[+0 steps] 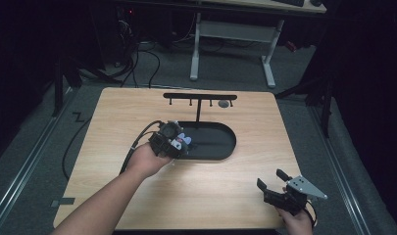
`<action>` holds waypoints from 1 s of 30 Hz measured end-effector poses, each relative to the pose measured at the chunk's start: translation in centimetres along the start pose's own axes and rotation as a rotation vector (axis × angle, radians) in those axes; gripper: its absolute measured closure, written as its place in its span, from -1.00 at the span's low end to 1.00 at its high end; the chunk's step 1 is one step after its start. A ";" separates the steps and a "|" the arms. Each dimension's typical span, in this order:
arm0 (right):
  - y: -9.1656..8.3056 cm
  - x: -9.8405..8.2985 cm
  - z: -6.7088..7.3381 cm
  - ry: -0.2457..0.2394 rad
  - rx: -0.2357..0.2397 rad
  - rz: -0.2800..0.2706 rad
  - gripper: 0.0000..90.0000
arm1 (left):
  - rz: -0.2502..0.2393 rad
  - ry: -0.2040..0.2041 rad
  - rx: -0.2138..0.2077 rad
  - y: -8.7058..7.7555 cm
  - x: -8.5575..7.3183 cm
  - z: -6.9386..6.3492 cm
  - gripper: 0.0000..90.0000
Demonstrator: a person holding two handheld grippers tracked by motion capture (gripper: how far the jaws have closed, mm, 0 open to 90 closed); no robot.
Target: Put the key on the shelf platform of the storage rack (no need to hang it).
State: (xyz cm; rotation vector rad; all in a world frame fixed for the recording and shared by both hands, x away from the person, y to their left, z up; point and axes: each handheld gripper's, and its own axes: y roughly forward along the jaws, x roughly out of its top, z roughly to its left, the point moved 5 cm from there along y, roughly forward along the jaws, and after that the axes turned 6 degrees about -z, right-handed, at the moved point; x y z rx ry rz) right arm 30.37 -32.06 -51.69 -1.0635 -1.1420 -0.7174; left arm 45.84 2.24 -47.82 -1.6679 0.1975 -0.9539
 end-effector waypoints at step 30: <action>-0.2 0.1 -0.2 0.006 -0.004 -0.013 -0.67 | 0.081 0.024 0.014 3.2 5.5 1.0 -0.12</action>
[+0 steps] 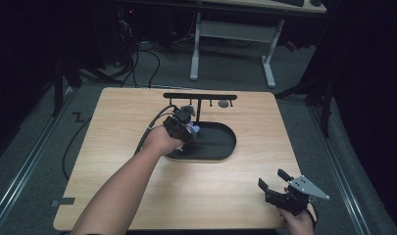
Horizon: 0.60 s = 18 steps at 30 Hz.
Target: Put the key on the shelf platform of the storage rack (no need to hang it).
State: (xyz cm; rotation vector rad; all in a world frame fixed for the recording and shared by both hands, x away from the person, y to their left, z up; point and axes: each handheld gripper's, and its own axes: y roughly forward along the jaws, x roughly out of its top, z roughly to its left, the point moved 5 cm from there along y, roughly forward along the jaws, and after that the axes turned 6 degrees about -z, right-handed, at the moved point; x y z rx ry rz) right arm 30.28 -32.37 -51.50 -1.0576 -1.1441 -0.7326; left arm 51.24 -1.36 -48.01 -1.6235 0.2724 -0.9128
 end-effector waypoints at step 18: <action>0.1 -0.1 0.0 -0.002 0.000 0.005 -0.67 | 0.003 0.006 0.025 1.3 0.3 0.2 -0.12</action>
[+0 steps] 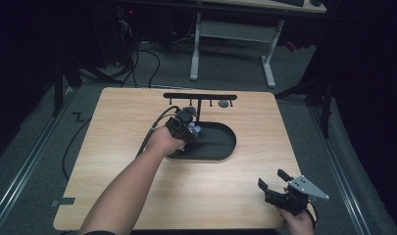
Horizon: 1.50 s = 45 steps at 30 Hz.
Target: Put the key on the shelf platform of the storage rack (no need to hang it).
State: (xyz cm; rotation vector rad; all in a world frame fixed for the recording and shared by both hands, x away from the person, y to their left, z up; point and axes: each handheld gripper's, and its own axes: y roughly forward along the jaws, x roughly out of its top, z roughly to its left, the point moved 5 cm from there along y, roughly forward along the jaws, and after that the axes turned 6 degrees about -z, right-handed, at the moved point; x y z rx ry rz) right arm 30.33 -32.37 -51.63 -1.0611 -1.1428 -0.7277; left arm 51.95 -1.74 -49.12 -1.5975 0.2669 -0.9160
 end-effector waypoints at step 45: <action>0.1 -0.1 0.1 -0.002 0.004 0.009 -0.67 | 0.015 -0.127 0.044 2.3 -2.7 2.7 -0.31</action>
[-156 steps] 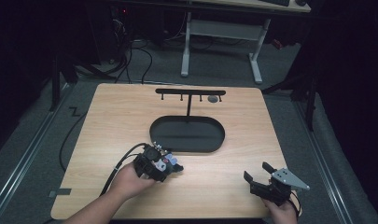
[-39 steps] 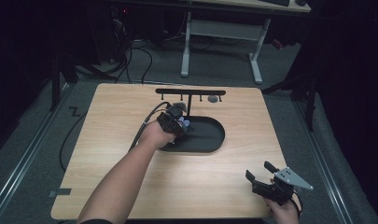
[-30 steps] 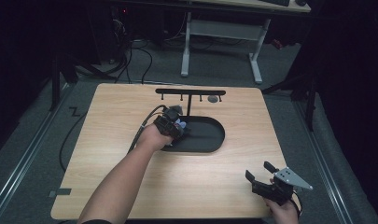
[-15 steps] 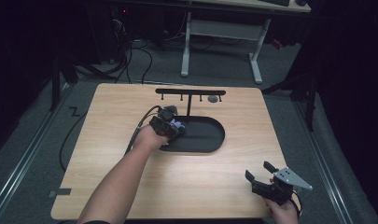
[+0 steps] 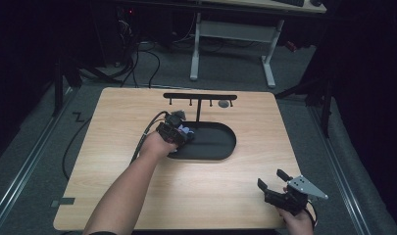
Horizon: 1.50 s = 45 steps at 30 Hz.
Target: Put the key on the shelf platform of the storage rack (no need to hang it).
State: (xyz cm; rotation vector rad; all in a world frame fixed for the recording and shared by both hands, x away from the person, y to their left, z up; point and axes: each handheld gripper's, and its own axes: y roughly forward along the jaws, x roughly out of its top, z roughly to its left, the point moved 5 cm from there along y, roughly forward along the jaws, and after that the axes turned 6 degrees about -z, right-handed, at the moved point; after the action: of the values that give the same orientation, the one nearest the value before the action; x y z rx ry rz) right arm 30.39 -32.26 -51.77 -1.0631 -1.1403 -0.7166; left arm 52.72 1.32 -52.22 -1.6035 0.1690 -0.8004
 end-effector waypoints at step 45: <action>0.3 0.0 0.4 -0.011 0.012 0.003 -0.67 | -0.085 -0.015 -0.045 -3.8 -0.7 -0.6 -0.67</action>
State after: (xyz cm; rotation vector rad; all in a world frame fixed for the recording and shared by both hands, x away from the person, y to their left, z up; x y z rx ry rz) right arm 30.52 -31.74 -51.84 -1.0601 -1.1509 -0.7014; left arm 50.61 2.00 -49.05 -1.6684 0.1090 -0.8548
